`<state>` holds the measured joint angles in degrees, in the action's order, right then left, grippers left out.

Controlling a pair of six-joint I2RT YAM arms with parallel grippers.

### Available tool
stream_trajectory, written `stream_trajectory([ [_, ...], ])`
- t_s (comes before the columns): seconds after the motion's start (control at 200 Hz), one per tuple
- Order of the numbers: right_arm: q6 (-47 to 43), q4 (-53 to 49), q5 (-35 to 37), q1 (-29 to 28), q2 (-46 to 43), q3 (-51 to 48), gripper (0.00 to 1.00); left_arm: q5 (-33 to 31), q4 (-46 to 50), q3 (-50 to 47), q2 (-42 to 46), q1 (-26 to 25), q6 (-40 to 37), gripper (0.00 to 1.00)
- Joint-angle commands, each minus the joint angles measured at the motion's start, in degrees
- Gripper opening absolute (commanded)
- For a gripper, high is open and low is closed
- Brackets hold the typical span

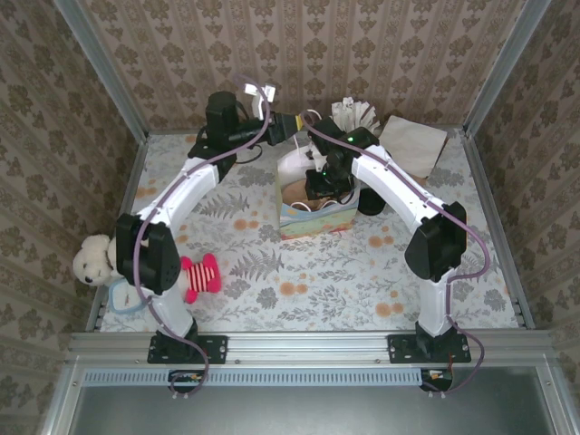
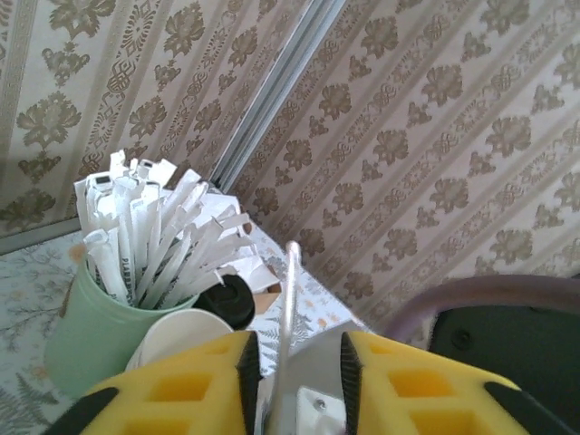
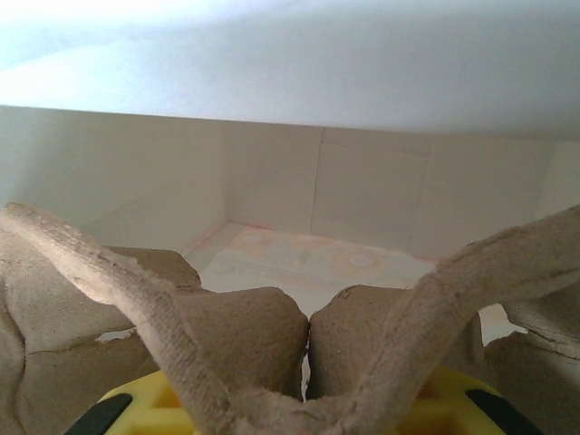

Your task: Pack the takeout coffee

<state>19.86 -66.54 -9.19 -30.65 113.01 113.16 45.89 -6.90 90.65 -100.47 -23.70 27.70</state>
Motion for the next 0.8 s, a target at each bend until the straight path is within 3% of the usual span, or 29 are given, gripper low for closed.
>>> stream_trajectory([
  [0.0, 1.6, -3.2, 0.3, -0.2, 1.0, 1.4, 0.26, -3.3, 17.3, 2.4, 8.7, 0.2, -13.9, 0.63],
  [0.09, 2.3, -2.7, 0.2, -0.2, 0.6, 0.5, 0.26, -17.0, 27.3, -0.8, 15.6, -1.7, -19.5, 0.82],
  [0.175, 2.8, -2.1, 0.0, -0.3, 0.4, -0.2, 0.26, -23.0, 32.1, -4.6, 22.1, -3.3, -19.2, 0.86],
  [0.395, 3.1, -0.6, 0.3, -0.2, 0.5, -0.1, 0.26, -29.2, 46.4, -4.7, 26.7, -12.9, -18.3, 0.78],
  [0.575, 2.9, 0.6, 0.2, -0.2, 1.1, 0.2, 0.26, -35.2, 49.4, -6.0, 26.3, -18.2, -17.9, 0.69],
  [0.665, 2.8, 1.5, 0.1, -0.3, 0.9, 0.3, 0.26, -38.1, 47.6, -7.1, 25.9, -21.3, -24.0, 0.64],
  [0.795, 2.5, 2.2, -0.5, -0.3, 0.8, 0.5, 0.26, -35.3, 44.4, -8.5, 24.6, -21.6, -39.1, 0.57],
])
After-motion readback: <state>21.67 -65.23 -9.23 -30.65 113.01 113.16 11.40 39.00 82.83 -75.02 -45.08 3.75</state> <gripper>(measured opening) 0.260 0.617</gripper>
